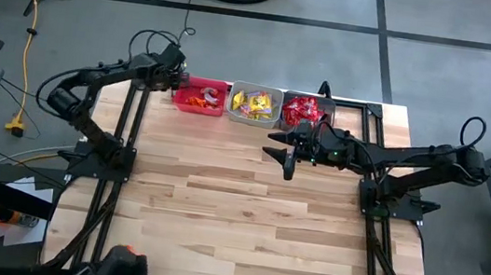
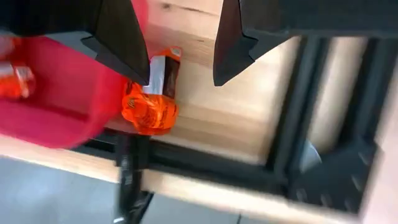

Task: Sort candy
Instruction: Put the orange candy into the red bin

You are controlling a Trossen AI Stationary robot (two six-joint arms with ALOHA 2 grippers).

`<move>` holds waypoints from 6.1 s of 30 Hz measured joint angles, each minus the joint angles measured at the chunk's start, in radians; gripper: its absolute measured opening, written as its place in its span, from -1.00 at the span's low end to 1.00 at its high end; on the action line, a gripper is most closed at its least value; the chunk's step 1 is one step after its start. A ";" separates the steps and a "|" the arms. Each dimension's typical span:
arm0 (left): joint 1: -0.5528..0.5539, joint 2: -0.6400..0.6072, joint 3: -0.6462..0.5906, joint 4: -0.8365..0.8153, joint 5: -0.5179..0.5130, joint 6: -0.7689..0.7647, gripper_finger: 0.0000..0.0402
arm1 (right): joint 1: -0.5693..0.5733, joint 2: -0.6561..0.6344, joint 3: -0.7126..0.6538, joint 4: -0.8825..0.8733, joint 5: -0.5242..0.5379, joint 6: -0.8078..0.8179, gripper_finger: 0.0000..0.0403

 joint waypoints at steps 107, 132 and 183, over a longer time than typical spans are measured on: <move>-1.098 -0.722 -0.571 1.110 0.086 0.246 -0.99 | 0.037 0.000 0.000 0.132 -0.221 -0.045 0.11; -0.374 -0.344 -0.212 0.595 0.289 0.217 -0.95 | 0.034 0.000 0.000 0.163 -0.124 -0.021 0.11; -1.261 -0.595 -0.156 0.645 0.030 0.311 -0.12 | 0.053 0.000 0.000 0.248 -0.177 -0.064 0.11</move>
